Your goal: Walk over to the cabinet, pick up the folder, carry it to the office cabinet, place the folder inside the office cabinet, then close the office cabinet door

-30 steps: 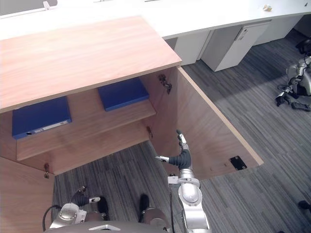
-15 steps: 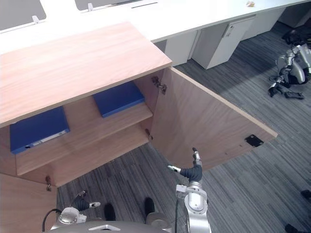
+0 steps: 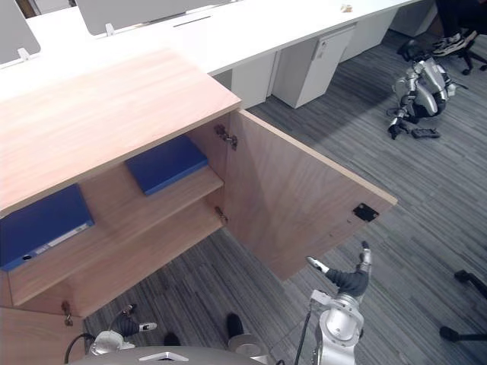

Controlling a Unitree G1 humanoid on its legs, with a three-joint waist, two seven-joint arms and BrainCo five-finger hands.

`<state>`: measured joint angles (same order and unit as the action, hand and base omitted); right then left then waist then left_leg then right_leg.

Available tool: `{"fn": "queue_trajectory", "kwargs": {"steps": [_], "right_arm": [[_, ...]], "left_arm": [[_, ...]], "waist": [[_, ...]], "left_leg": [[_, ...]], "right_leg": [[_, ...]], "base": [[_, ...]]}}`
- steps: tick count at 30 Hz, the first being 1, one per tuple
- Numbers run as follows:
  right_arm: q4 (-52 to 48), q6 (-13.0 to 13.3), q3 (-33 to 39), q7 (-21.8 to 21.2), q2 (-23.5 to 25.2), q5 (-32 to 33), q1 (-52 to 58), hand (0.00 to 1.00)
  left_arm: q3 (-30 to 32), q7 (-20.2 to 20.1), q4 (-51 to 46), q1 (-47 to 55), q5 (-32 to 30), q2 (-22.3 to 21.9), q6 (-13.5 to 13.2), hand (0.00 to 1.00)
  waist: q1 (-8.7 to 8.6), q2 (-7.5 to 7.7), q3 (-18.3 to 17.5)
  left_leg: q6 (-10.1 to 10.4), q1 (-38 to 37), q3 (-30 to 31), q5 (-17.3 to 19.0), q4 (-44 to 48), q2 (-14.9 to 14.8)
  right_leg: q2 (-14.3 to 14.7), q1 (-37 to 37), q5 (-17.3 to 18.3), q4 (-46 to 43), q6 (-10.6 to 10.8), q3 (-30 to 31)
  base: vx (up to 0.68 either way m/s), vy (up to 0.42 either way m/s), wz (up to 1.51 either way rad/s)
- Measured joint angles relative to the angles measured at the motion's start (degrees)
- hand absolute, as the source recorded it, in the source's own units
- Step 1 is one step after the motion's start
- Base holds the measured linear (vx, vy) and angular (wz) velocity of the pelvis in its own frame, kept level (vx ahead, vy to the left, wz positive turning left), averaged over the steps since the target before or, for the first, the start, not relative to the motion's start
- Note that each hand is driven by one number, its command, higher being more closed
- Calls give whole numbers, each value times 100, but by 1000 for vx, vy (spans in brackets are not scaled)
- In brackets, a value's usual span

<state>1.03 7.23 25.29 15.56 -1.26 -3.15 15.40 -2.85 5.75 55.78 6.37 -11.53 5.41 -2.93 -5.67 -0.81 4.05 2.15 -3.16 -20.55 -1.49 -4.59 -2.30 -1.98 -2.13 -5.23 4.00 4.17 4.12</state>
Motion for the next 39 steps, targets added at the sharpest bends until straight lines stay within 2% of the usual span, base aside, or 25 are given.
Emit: {"fn": "queue_trajectory", "kwargs": {"steps": [5,8,12,17,24,28,31,39], "right_arm": [[753,5,306,-4,-621,459,-492,0],[1023,6,310,-18,-864,600,-661,0],[1833,4,302,-158,-1517,962,-1075,0],[2379,4,287,-307,-2106,1113,-1383,0],[2900,2,-119,-577,-2889,1300,-1746,0],[3195,-7,-436,-699,-3118,1301,-2090,0],[3226,-11,-694,-752,-3134,1305,-2231,0],[3623,-18,-805,-700,-3311,1302,-2478,0]], "left_arm": [[-13,-55,0,48,4,16,-1,0],[-12,-116,0,58,5,22,-2,0],[-14,-130,-3,103,8,75,-23,0],[-77,-235,-2,180,14,218,-62,0],[-165,-244,-3,271,18,253,-88,0],[-180,-247,-3,320,18,251,-115,0],[-181,-247,-3,410,18,249,-129,0],[-176,-241,-19,457,17,257,-146,0]], "waist": [[-61,-20,-61],[-62,-53,-82],[-62,-99,-111],[-67,-101,-111],[-105,-155,-65],[-106,-247,-18],[-100,-245,-14],[-124,-231,47]], "left_leg": [[-6,-5,-5,3,0,28],[-10,-5,-6,6,1,41],[-23,-7,3,12,1,77],[-39,-7,11,6,1,96],[-74,4,149,-17,1,137],[-101,5,258,-34,0,168],[-106,6,329,-38,0,166],[-118,6,447,-47,-1,162]], "right_leg": [[-9,5,-21,19,11,17],[-22,11,-29,33,16,19],[-62,24,-40,57,27,-2],[-81,22,-38,62,33,-34],[-142,61,-2,95,45,-180],[-178,112,14,96,67,-295],[-180,146,38,97,62,-369],[-183,205,69,98,64,-498]], "base": [[0,0,0],[0,0,0],[0,0,0],[0,0,0],[-8,-9,7],[-12,-17,15],[-12,-28,12],[-14,-30,7]]}}
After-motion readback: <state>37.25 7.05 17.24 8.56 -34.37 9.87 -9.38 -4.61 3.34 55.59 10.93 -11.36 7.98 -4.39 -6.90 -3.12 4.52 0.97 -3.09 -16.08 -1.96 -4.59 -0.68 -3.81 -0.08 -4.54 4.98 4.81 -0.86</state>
